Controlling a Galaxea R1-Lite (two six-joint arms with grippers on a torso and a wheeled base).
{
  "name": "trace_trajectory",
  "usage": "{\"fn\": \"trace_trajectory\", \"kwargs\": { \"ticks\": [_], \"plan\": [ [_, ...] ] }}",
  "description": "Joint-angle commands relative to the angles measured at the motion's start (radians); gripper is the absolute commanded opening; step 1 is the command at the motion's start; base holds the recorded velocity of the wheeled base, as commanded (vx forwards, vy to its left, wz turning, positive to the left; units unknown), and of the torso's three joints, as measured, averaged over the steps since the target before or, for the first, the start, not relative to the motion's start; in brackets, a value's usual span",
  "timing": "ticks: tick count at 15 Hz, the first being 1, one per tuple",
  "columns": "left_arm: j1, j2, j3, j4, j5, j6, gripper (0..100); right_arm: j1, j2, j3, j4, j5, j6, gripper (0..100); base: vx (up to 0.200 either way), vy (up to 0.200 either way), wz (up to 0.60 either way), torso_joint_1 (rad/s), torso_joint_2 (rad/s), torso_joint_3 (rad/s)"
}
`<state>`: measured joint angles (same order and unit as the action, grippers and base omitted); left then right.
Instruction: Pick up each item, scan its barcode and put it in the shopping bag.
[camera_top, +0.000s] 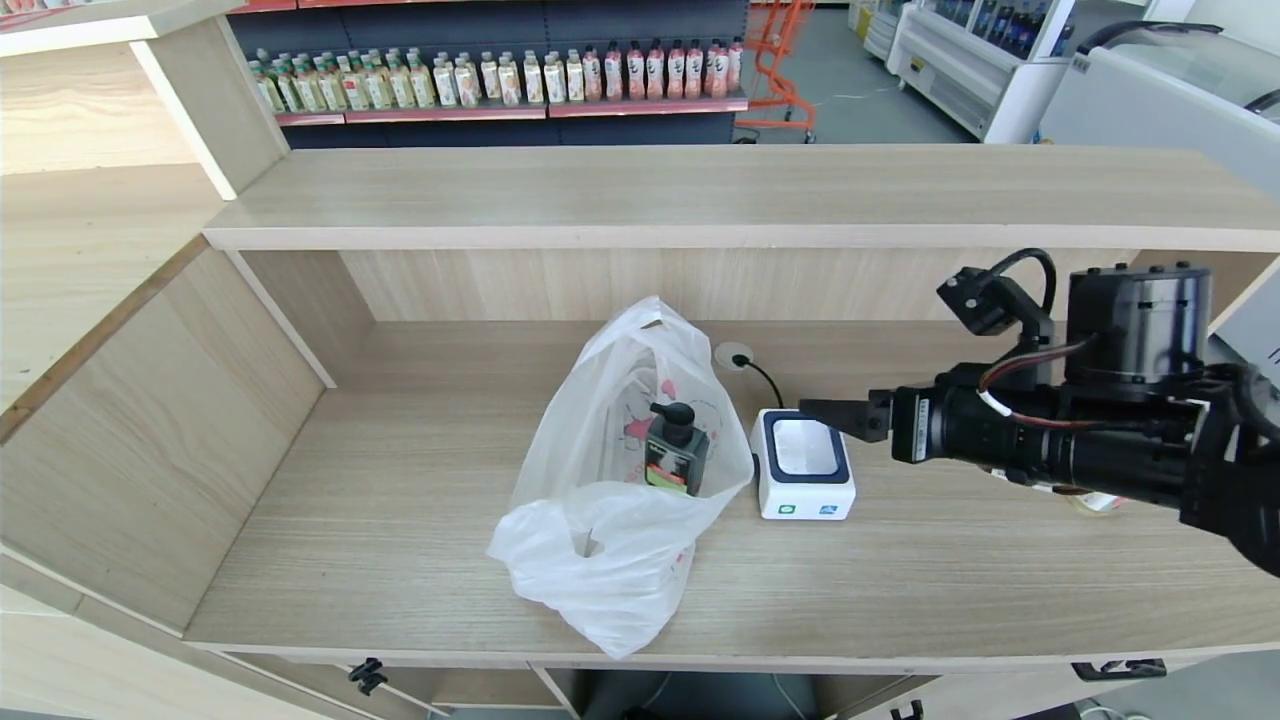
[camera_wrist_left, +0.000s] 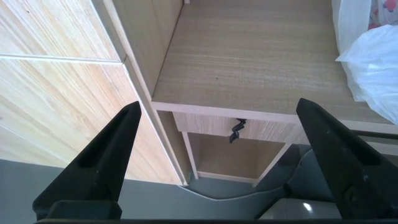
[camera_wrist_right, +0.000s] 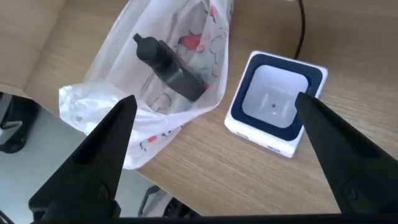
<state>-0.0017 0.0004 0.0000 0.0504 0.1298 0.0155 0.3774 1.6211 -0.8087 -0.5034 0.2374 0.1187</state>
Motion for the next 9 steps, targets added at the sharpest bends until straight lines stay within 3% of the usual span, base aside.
{"fn": "trace_trajectory", "kwargs": {
  "ticks": [1, 5, 9],
  "plan": [
    [0.000, 0.000, 0.000, 0.000, 0.001, 0.000, 100, -0.026, -0.112, 0.071, 0.005, -0.013, -0.008, 100, 0.000, 0.000, 0.00, 0.000, 0.00, 0.000],
    [0.000, 0.001, 0.000, 0.000, 0.001, 0.000, 100, -0.028, -0.113, 0.088, 0.005, -0.021, -0.007, 100, 0.000, 0.000, 0.00, 0.000, 0.00, 0.000],
    [0.000, 0.000, 0.000, 0.000, 0.001, 0.000, 100, -0.029, -0.116, 0.111, 0.003, -0.064, -0.007, 100, -0.200, 0.000, 0.00, 0.010, 0.01, -0.001]
  ]
}}
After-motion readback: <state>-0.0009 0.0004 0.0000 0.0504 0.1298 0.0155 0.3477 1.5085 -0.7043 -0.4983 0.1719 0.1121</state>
